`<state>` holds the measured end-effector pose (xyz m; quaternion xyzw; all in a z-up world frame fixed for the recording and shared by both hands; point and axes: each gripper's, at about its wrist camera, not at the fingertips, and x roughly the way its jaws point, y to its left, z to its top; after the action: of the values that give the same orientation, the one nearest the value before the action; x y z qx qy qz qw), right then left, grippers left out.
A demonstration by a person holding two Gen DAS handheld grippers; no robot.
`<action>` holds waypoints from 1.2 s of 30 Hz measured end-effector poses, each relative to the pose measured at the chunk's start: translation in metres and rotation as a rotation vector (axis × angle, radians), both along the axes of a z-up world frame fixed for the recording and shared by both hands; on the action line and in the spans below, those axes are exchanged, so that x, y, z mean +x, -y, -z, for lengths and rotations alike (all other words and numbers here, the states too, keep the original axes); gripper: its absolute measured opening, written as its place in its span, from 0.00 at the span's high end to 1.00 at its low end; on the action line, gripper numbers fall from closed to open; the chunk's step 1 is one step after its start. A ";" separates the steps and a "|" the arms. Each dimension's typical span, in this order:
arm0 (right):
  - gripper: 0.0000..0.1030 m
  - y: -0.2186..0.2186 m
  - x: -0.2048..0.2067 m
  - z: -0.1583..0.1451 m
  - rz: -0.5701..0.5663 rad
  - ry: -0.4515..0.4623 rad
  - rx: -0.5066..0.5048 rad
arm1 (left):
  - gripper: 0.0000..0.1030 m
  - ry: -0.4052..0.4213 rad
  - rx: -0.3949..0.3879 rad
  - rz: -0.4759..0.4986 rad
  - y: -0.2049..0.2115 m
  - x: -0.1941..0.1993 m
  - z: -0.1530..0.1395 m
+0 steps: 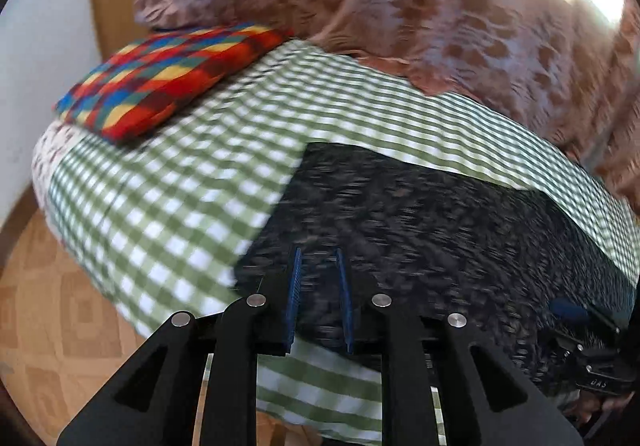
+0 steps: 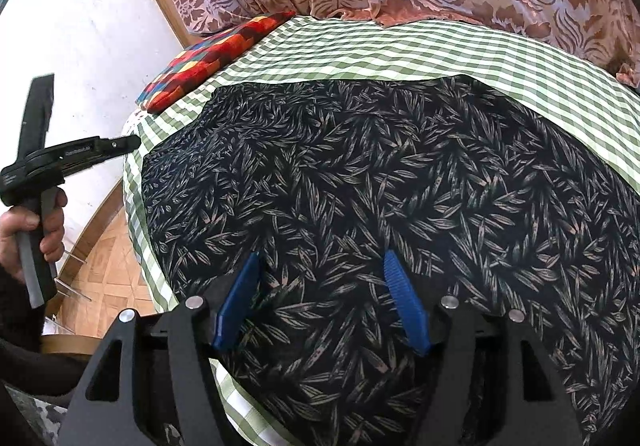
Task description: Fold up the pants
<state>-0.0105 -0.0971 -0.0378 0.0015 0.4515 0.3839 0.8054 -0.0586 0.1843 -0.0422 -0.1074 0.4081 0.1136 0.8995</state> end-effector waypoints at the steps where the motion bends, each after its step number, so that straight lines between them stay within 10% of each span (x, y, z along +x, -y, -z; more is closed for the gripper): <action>1: 0.36 0.000 -0.001 -0.001 0.002 0.001 0.000 | 0.70 0.000 -0.007 0.026 0.008 0.003 0.001; 36: 0.37 0.162 0.026 -0.008 0.464 -0.031 -0.152 | 0.69 -0.115 0.025 0.209 0.086 0.063 0.034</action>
<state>0.0158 -0.2587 -0.0295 0.0506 0.4789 0.1537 0.8628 0.0041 0.0981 -0.0765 -0.0466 0.4665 0.0302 0.8828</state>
